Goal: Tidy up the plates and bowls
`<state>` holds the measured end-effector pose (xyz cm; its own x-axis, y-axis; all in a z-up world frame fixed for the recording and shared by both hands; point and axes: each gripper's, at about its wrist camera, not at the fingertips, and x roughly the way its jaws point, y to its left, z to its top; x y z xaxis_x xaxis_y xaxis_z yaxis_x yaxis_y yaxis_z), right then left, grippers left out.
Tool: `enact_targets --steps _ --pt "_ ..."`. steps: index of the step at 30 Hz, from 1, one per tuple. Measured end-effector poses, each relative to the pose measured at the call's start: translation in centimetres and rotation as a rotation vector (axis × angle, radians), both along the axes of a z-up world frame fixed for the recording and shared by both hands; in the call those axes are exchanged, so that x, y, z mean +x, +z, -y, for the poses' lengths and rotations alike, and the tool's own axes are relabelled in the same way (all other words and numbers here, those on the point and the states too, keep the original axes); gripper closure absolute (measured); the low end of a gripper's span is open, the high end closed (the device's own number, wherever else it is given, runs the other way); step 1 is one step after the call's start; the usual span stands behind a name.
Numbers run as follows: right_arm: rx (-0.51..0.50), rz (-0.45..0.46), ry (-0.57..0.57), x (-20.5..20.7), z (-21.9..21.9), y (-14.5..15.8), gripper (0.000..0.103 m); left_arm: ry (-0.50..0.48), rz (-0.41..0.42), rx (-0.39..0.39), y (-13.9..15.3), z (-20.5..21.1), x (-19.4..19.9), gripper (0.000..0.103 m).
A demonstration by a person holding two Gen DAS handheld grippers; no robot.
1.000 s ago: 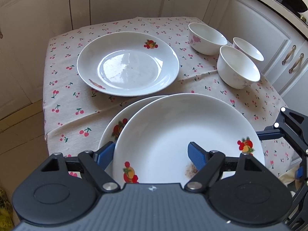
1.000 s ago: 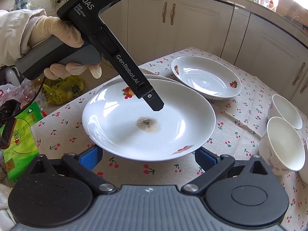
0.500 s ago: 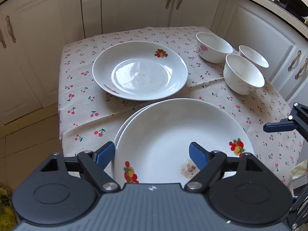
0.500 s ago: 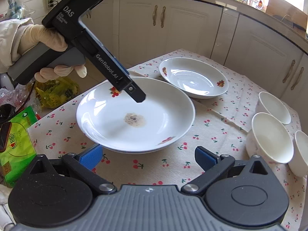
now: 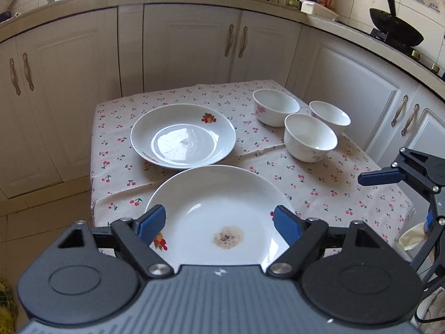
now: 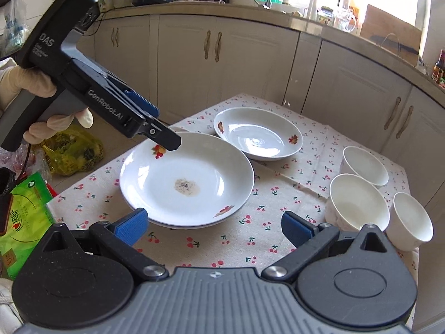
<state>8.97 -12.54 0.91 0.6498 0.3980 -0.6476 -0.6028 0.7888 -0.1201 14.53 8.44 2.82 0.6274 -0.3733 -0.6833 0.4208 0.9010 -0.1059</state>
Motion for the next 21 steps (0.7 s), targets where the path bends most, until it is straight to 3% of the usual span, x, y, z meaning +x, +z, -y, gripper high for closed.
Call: enact_targets --steps 9,21 --pt "-0.019 0.066 0.022 -1.3 -0.5 1.5 0.000 -0.001 0.114 0.006 1.5 0.2 -2.7 0.018" --pt "0.042 0.027 -0.039 6.9 -0.1 2.9 0.000 0.033 0.084 -0.001 0.0 -1.3 3.5 0.018"
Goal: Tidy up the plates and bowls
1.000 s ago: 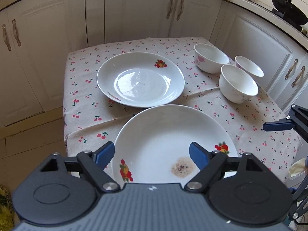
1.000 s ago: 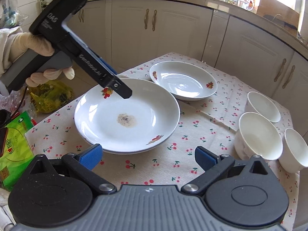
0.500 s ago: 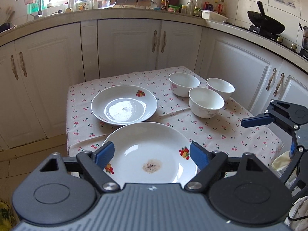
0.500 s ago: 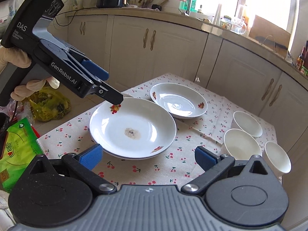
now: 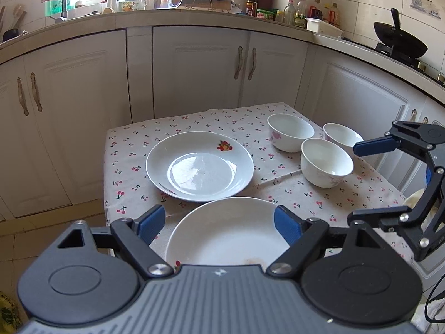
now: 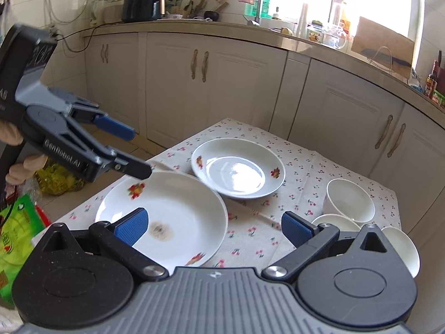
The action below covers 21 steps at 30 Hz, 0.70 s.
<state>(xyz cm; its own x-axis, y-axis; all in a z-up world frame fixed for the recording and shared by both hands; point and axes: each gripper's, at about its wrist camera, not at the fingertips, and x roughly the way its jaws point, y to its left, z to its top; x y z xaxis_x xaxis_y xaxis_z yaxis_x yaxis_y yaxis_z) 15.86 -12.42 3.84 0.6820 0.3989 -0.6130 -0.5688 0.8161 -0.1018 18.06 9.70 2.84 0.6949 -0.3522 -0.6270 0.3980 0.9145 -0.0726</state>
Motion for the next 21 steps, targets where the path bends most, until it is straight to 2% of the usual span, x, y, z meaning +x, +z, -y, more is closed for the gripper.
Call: enact_targets --steps 5,16,21 --pt "0.018 -0.042 -0.018 4.4 0.0 -0.1 0.000 0.006 -0.036 0.010 -1.0 -0.3 3.5 0.018" --pt "0.081 -0.217 -0.059 15.0 -0.4 -1.9 0.000 -0.003 -0.132 0.029 -3.3 -0.5 9.8 0.018" --pt "0.128 -0.292 -0.078 19.0 -0.2 -3.2 0.000 0.020 -0.191 -0.012 -4.1 -0.9 12.2 0.018"
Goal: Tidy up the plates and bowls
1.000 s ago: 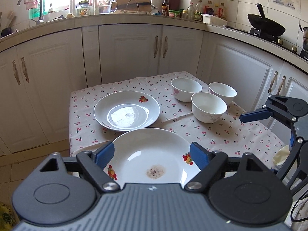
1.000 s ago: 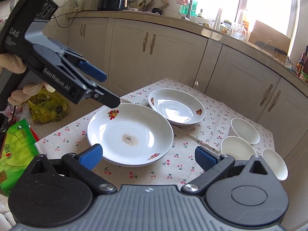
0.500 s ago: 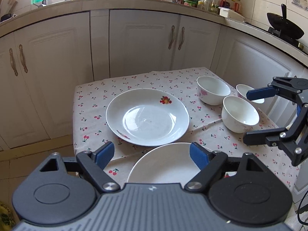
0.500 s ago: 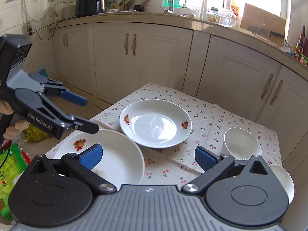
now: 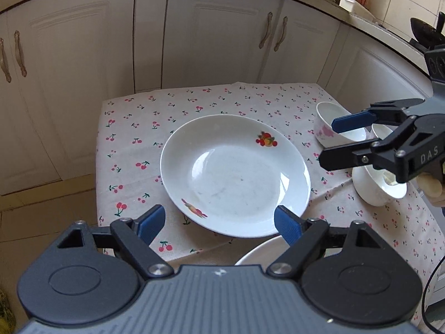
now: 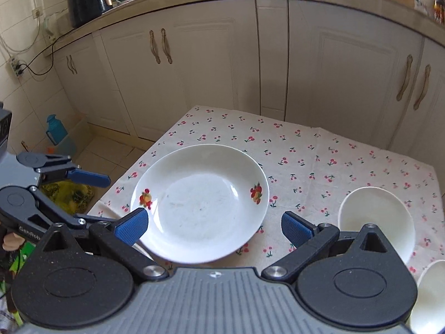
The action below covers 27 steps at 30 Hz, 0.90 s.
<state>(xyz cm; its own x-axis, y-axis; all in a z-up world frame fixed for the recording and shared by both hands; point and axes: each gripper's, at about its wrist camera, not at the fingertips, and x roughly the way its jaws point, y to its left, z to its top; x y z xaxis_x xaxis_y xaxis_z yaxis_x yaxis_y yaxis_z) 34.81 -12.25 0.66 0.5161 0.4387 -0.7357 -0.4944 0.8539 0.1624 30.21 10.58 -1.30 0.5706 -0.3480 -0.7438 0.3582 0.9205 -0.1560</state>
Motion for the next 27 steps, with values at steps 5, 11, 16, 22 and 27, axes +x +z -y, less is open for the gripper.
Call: enact_targets --steps 5,11,16,22,27 --pt "0.030 -0.075 -0.031 3.0 -0.2 -1.7 0.000 0.031 -0.035 -0.024 -1.0 0.0 1.9 0.018" --pt "0.049 -0.120 -0.038 4.8 -0.3 -2.9 0.000 0.006 -0.039 0.017 -1.3 0.6 2.0 0.018" --pt "0.041 -0.149 -0.032 5.8 -0.7 -3.4 0.001 -0.026 -0.068 0.015 -1.4 0.1 2.1 0.018" --pt "0.016 -0.164 -0.024 6.8 -1.2 -3.9 0.002 -0.052 0.005 0.138 -1.1 -0.5 2.3 0.018" --pt "-0.011 -0.158 -0.002 7.2 -1.3 -3.8 0.003 -0.094 0.031 0.221 -1.0 -2.7 2.9 0.018"
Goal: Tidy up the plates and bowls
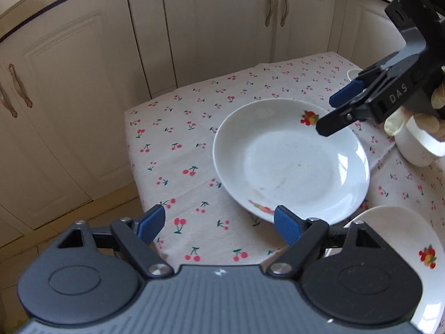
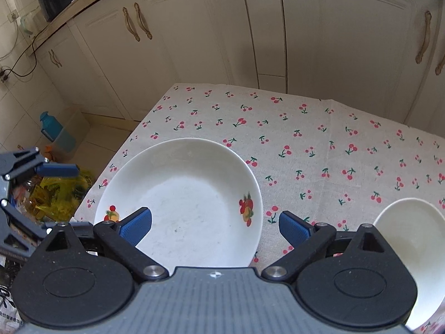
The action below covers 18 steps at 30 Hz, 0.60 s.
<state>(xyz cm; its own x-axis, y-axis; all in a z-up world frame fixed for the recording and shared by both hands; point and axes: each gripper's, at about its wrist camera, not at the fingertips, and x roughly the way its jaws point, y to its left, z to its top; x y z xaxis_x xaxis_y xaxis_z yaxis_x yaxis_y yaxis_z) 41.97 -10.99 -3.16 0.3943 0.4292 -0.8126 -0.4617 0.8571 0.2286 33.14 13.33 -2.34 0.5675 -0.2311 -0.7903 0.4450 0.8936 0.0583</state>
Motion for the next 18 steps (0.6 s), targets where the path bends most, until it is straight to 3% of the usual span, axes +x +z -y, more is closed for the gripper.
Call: enact_targets --steps 6,11,14,18 --pt "0.008 -0.043 -0.008 1.2 0.0 -0.6 0.009 -0.044 -0.047 -0.030 -2.5 -1.5 0.7 0.018" --pt "-0.067 -0.007 0.010 0.4 0.3 -0.6 0.009 -0.053 -0.036 -0.076 -2.1 -1.9 0.5 0.018" --pt "-0.110 0.043 0.075 -1.4 1.0 0.0 0.009 -0.008 -0.031 -0.124 -1.2 -2.7 0.8 0.018" --pt "-0.185 0.123 0.208 -4.0 1.8 0.3 0.008 0.068 -0.049 -0.244 -0.6 -3.1 2.5 0.019"
